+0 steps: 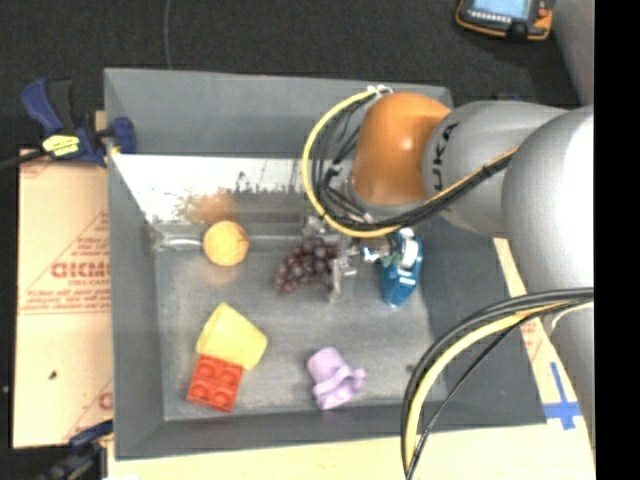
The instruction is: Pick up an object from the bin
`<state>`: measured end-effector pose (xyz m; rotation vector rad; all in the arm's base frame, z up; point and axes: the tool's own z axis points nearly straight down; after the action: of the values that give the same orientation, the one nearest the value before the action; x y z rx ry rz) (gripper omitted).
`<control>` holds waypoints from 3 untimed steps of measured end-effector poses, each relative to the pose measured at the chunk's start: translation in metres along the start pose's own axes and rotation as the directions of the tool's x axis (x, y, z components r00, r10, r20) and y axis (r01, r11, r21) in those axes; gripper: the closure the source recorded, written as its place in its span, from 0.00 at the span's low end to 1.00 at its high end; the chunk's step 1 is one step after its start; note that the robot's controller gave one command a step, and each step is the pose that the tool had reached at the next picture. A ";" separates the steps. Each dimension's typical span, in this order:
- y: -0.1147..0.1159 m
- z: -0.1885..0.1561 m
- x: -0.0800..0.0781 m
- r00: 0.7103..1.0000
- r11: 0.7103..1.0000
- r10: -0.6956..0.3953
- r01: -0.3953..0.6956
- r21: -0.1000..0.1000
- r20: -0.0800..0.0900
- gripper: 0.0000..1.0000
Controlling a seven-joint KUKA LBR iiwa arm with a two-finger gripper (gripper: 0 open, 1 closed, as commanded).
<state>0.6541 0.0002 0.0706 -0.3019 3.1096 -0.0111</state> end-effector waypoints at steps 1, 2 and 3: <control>-0.013 0.000 0.002 0.931 0.931 0.364 -0.364 -0.002 -0.016 1.00; -0.013 -0.001 0.002 0.931 0.931 0.364 -0.364 -0.002 -0.016 1.00; -0.014 -0.019 0.002 0.931 0.932 0.364 -0.364 -0.001 -0.015 1.00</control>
Offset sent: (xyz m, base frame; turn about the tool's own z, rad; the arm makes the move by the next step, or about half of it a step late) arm 0.0000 0.0000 0.0000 0.0000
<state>0.6545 -0.0141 0.0895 0.2800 3.1253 -0.0017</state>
